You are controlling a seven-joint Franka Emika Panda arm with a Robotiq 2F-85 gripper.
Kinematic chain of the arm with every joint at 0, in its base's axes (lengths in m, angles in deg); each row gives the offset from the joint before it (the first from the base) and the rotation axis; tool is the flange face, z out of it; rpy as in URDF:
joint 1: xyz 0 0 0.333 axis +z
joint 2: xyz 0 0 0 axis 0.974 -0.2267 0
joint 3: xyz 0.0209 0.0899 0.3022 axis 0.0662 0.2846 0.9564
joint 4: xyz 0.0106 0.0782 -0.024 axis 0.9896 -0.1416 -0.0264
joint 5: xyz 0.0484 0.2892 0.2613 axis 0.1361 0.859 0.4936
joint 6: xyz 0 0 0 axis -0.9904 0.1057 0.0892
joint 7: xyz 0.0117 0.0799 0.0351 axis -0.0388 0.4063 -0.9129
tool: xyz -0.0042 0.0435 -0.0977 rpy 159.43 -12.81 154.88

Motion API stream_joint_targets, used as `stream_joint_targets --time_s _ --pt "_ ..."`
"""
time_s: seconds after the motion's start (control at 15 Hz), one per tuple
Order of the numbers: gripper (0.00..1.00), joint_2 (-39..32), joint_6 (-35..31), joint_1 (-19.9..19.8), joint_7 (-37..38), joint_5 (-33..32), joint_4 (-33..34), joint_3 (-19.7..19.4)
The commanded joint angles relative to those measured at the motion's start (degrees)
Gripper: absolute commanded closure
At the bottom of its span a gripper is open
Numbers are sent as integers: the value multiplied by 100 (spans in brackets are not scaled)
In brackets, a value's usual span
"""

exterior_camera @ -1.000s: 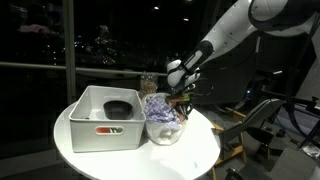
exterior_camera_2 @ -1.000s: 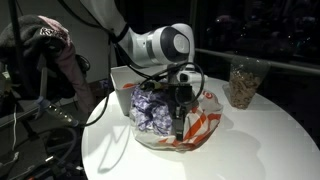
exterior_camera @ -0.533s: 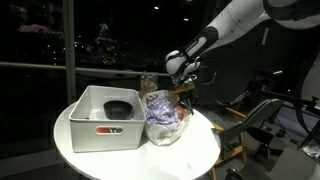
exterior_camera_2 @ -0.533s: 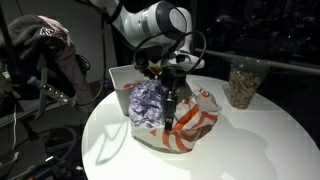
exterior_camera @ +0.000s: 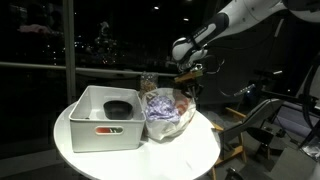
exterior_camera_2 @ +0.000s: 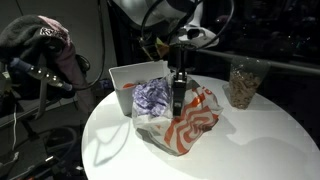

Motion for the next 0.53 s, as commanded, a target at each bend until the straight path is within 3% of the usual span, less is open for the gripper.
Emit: stream_joint_targets --time_s 0.0,0.47 --pt "99 672 -149 -124 -394 57 -263 142" --pt "99 1678 -707 -200 -518 59 -772 224"
